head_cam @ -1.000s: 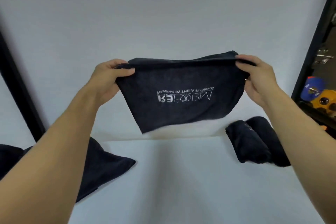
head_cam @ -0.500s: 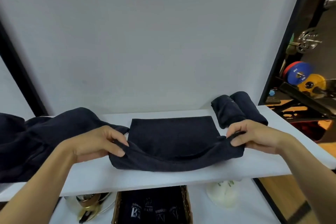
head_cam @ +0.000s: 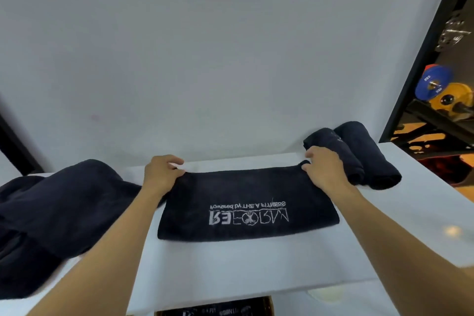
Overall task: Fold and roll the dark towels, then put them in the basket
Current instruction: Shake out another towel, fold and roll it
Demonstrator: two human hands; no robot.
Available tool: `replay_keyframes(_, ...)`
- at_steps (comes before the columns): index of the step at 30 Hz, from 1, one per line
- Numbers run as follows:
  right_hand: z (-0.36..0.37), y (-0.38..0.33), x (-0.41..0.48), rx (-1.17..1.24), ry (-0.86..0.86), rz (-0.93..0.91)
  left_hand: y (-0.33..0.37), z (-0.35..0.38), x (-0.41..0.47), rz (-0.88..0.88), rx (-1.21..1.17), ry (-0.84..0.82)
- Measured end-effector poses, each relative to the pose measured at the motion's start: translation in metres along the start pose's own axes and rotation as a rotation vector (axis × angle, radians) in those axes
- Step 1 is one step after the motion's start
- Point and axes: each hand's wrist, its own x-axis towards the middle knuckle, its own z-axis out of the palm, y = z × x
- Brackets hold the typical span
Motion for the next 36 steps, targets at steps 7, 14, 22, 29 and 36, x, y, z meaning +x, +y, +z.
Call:
replay_keyframes(7, 0.062, -0.046, -0.044, -0.155, -0.330, -0.589, 0.010, 0.069, -0.044, 0.551, 0.449, -0.293)
replay_keyframes(14, 0.055, 0.001, 0.007, -0.351, -0.376, -0.390, -0.035, 0.033, -0.037, 0.465, 0.726, -0.117)
replay_keyframes(22, 0.023, -0.010, 0.016, -0.193, -0.525, -0.189, -0.057, 0.005, -0.077, 0.999, 0.537, -0.078)
replay_keyframes(29, -0.014, -0.013, -0.098, 0.178, -0.826, -0.023, -0.033, 0.021, -0.069, 0.422, 0.472, -0.033)
replay_keyframes(36, -0.003, 0.008, -0.142, 0.505, -0.357, 0.024, -0.034, 0.058, -0.131, 0.478, 0.348, -0.224)
